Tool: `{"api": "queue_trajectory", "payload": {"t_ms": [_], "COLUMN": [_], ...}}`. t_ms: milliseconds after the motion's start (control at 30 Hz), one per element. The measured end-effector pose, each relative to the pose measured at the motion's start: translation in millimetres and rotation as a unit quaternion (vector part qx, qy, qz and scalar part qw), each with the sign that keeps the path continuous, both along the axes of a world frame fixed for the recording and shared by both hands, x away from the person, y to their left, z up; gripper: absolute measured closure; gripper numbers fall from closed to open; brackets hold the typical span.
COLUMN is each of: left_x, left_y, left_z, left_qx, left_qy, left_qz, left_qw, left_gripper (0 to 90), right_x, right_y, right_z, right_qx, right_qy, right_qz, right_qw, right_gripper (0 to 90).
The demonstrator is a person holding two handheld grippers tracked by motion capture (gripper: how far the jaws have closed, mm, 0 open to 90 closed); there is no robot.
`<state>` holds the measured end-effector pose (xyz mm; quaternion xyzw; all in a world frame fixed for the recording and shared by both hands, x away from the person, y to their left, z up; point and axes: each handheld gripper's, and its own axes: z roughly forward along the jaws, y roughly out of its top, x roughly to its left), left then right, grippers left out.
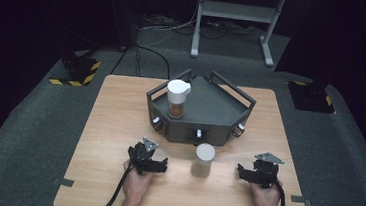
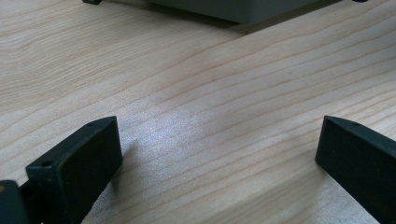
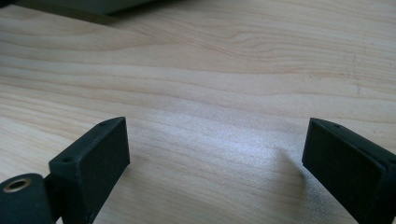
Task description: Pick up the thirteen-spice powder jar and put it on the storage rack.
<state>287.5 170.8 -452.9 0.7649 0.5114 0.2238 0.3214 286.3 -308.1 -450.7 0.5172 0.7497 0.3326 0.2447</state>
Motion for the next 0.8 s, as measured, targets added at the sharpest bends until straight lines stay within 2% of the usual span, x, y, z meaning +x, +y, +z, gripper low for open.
{"api": "queue_trajectory", "payload": {"t_ms": [267,433,800], "left_x": [0.0,0.0,0.0], "left_y": [0.0,0.0,0.0], "left_z": [0.0,0.0,0.0], "left_qx": [0.000,0.000,0.000], "left_qy": [0.000,0.000,0.000], "left_qz": [0.000,0.000,0.000], "left_qw": [1.0000,1.0000,1.0000], "left_gripper": [0.3,0.3,0.3], "right_x": [-9.1,-12.6,-18.1], "right_y": [-7.9,-12.5,-11.9], "right_z": [3.4,2.7,1.0], "right_qx": [0.020,0.037,0.046], "right_qy": [-0.012,-0.013,-0.010], "right_qz": [0.018,0.029,0.052], "right_qw": [0.9995,0.9988,0.9976], "right_gripper": [5.5,4.5,4.3]}}
